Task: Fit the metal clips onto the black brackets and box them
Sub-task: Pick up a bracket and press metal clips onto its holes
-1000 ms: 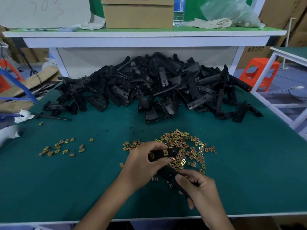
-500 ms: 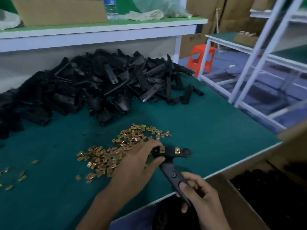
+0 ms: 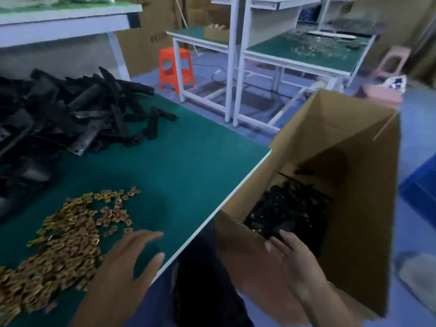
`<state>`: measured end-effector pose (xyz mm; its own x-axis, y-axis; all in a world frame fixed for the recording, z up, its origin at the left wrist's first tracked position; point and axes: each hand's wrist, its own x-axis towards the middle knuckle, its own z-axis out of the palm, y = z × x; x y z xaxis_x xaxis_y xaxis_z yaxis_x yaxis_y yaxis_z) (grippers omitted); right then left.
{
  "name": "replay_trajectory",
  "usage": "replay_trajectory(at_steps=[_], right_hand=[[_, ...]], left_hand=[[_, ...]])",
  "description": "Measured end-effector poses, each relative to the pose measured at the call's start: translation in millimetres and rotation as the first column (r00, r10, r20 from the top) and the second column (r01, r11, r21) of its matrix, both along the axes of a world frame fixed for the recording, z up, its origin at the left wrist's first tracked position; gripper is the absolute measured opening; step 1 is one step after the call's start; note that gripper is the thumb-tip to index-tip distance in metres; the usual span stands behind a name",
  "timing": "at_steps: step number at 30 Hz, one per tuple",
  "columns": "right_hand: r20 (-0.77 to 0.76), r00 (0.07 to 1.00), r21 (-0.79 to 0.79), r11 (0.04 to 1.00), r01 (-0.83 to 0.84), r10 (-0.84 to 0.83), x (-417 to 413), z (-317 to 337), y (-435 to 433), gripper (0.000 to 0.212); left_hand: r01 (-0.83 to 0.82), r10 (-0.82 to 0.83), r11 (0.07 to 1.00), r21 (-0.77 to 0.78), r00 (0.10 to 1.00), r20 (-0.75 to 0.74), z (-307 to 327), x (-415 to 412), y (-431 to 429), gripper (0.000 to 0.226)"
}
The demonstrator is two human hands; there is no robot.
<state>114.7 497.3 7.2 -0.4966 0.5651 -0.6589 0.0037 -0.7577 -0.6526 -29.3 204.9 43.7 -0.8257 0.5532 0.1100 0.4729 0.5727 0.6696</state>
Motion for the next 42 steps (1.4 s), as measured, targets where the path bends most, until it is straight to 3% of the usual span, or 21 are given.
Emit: replay_trajectory(at_steps=[2,4,6,9,12,15,17,19,23,26,29,33,37,40,42], right_hand=[[-0.040,0.997,0.077,0.995,-0.067,0.070,-10,0,-14,0.027],[-0.047,0.979,0.193,0.964,-0.184,0.196,-25,1,-37,0.024],[-0.014,0.940,0.380,0.871,-0.311,0.342,-43,4,-64,0.023],[0.130,0.817,0.749,0.484,-0.452,0.561,-74,7,-104,0.023],[0.206,0.674,0.900,0.133,-0.416,0.710,-106,15,-141,0.016],[0.263,0.575,0.932,-0.048,-0.360,0.775,-134,17,-174,0.015],[0.331,0.592,0.925,-0.128,-0.358,0.735,-143,12,-186,0.013],[0.350,0.633,0.922,-0.134,-0.364,0.691,-144,8,-188,0.009],[0.302,0.676,0.932,-0.059,-0.358,0.673,-143,7,-182,0.007],[0.309,0.671,0.929,-0.062,-0.365,0.674,-145,8,-184,0.007],[0.304,0.683,0.934,-0.069,-0.350,0.664,-145,8,-186,0.009],[0.299,0.693,0.938,-0.069,-0.339,0.657,-146,5,-184,0.010],[0.293,0.698,0.941,-0.066,-0.333,0.653,-146,4,-185,0.010],[0.310,0.700,0.935,-0.073,-0.347,0.644,-147,2,-187,0.011],[0.313,0.706,0.935,-0.074,-0.348,0.635,-146,2,-188,0.011]], left_hand=[[-0.028,0.028,0.999,-0.014,1.000,0.001,-1,-3,-11,0.026],[-0.070,0.070,0.997,-0.018,0.997,-0.019,0,-8,-24,0.026],[-0.131,0.130,0.991,-0.018,0.991,-0.024,1,-13,-37,0.023],[-0.243,0.240,0.968,-0.059,0.969,-0.055,3,-30,-63,0.018],[-0.407,0.401,0.910,-0.080,0.913,-0.081,4,-53,-92,0.016],[-0.530,0.522,0.844,-0.081,0.846,-0.104,3,-76,-116,0.020],[-0.579,0.568,0.808,-0.108,0.814,-0.122,0,-89,-132,0.025],[-0.622,0.610,0.770,-0.139,0.783,-0.126,-5,-107,-146,0.031],[-0.686,0.670,0.689,-0.232,0.726,-0.156,-11,-149,-163,0.041],[-0.667,0.643,0.656,-0.353,0.739,-0.201,-15,-172,-163,0.050],[-0.675,0.641,0.614,-0.410,0.729,-0.241,-16,-185,-163,0.040],[-0.705,0.634,0.606,-0.369,0.708,-0.312,-15,-188,-170,0.020],[-0.720,0.652,0.671,-0.178,0.687,-0.320,-12,-179,-183,0.008],[-0.799,0.773,0.587,-0.129,0.601,-0.202,-7,-179,-196,0.027],[-0.839,0.848,0.529,-0.126,0.527,0.050,-7,-186,-202,0.041]])
